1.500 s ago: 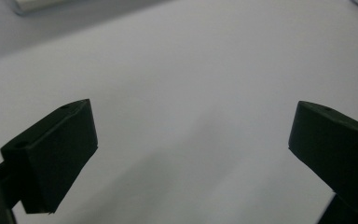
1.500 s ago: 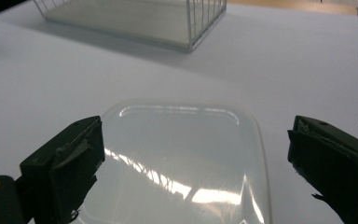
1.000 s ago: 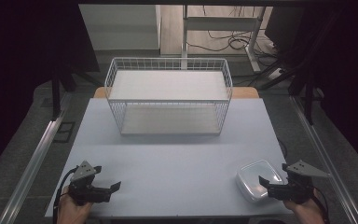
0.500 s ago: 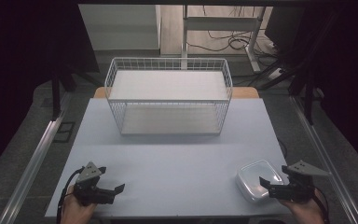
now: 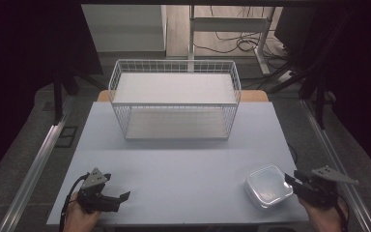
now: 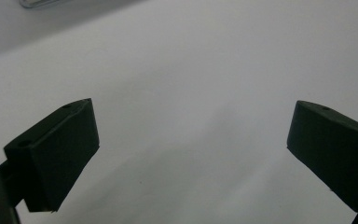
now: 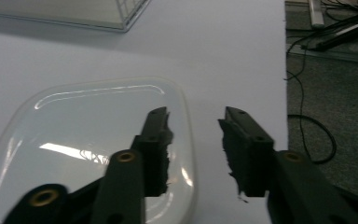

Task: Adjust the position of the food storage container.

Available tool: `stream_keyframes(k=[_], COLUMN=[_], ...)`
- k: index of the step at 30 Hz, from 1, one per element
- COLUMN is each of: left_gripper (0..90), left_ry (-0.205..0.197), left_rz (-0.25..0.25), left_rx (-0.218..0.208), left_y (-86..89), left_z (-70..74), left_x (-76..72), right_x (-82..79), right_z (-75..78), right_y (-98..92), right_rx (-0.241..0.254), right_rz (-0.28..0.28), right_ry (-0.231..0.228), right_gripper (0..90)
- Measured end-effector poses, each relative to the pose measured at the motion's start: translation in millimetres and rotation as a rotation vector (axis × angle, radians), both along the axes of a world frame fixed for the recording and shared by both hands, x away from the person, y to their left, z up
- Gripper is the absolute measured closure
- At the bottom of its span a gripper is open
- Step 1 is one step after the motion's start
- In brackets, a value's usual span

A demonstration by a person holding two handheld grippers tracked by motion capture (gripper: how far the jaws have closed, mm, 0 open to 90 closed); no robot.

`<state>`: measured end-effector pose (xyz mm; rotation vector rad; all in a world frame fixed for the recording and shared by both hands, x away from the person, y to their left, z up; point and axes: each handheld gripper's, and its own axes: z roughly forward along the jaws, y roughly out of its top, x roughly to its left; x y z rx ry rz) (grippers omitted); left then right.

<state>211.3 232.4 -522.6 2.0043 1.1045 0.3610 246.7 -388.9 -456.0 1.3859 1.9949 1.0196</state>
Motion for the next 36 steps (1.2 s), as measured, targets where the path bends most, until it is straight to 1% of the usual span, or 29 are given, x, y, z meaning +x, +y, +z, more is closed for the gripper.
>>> stream_keyframes(k=[1,2,3,4,5,6,10,11,13,14,15,18,22,23,24,25,27,29,32,33,34,35,36], left_gripper=[1.8,1.8,1.8,1.8,1.8,1.9,2.1,2.1,2.2,2.2,2.3,2.4,2.4,2.4,2.4,2.4,2.4,2.4,2.4,2.5,2.4,2.5,2.5], left_ry=[0.003,0.003,0.007,0.008,0.008,0.008,0.016,0.016,0.021,0.022,0.021,0.022,0.028,0.028,0.027,0.026,0.027,0.029,0.029,0.031,0.031,0.031,0.031], left_rz=[0.001,0.001,0.0,-0.001,-0.001,0.0,-0.002,-0.002,-0.002,-0.002,0.0,0.001,0.001,0.002,0.002,0.002,0.002,0.002,0.001,-0.001,-0.001,-0.002,-0.002], left_rx=[0.0,0.0,-0.001,-0.001,-0.001,0.0,0.002,0.002,0.004,0.005,0.006,0.006,0.006,0.006,0.005,0.005,0.006,0.006,0.006,0.007,0.007,0.01,0.01], left_y=[0.0,0.0,0.0,0.0,0.0,-0.1,-0.4,-0.4,-0.8,-0.9,-1.0,-0.9,-0.8,-0.9,-0.9,-1.0,-1.1,-1.4,-1.9,-2.3,-2.3,-2.8,-2.8], left_z=[-0.6,-0.6,-0.9,-0.9,-0.9,-0.8,-2.0,-2.0,-2.5,-2.5,-2.3,-2.3,-2.6,-2.4,-2.3,-2.1,-2.1,-2.1,-2.1,-2.1,-2.1,-2.3,-2.3], left_x=[0.4,0.4,0.7,0.7,0.7,0.6,1.6,1.6,1.8,1.8,1.7,1.8,2.0,2.0,2.0,2.0,2.0,1.9,1.9,2.0,2.0,2.2,2.2], right_x=[-0.7,-0.7,-1.3,-0.9,-0.9,0.0,1.4,1.4,0.8,0.8,-0.5,-2.0,-2.6,-2.5,-2.5,-2.5,-2.5,-2.5,-2.3,-2.1,-2.1,-2.3,-2.3], right_z=[-0.2,-0.2,-0.8,-1.5,-1.5,-4.0,-7.5,-7.5,-9.8,-9.8,-8.6,-8.3,-8.6,-8.9,-8.9,-9.1,-9.5,-9.5,-10.0,-10.6,-10.6,-11.0,-11.0], right_y=[-4.8,-4.8,-7.8,-8.7,-8.7,-9.1,-8.6,-8.6,-7.7,-7.7,-6.4,-3.3,4.2,8.8,8.8,14.2,20.5,22.9,32.0,38.2,38.2,43.7,43.7], right_rx=[0.001,0.001,-0.008,-0.01,-0.01,-0.006,-0.037,-0.037,-0.06,-0.06,-0.054,-0.054,-0.047,-0.041,-0.041,-0.04,-0.036,-0.034,-0.017,-0.008,-0.008,0.004,0.004], right_rz=[-0.01,-0.01,-0.01,-0.007,-0.007,-0.003,-0.014,-0.014,-0.014,-0.014,-0.005,0.008,0.043,0.065,0.065,0.089,0.113,0.123,0.159,0.181,0.181,0.201,0.201], right_ry=[0.001,0.001,0.008,0.016,0.016,0.049,0.093,0.093,0.125,0.125,0.143,0.153,0.169,0.176,0.176,0.184,0.19,0.194,0.209,0.218,0.218,0.229,0.229], right_gripper=[71.7,71.7,83.3,86.6,86.6,89.0,89.0,89.0,89.1,89.1,89.1,89.1,89.1,89.1,89.1,89.0,89.1,89.0,89.0,89.0,89.0,89.0,89.0])
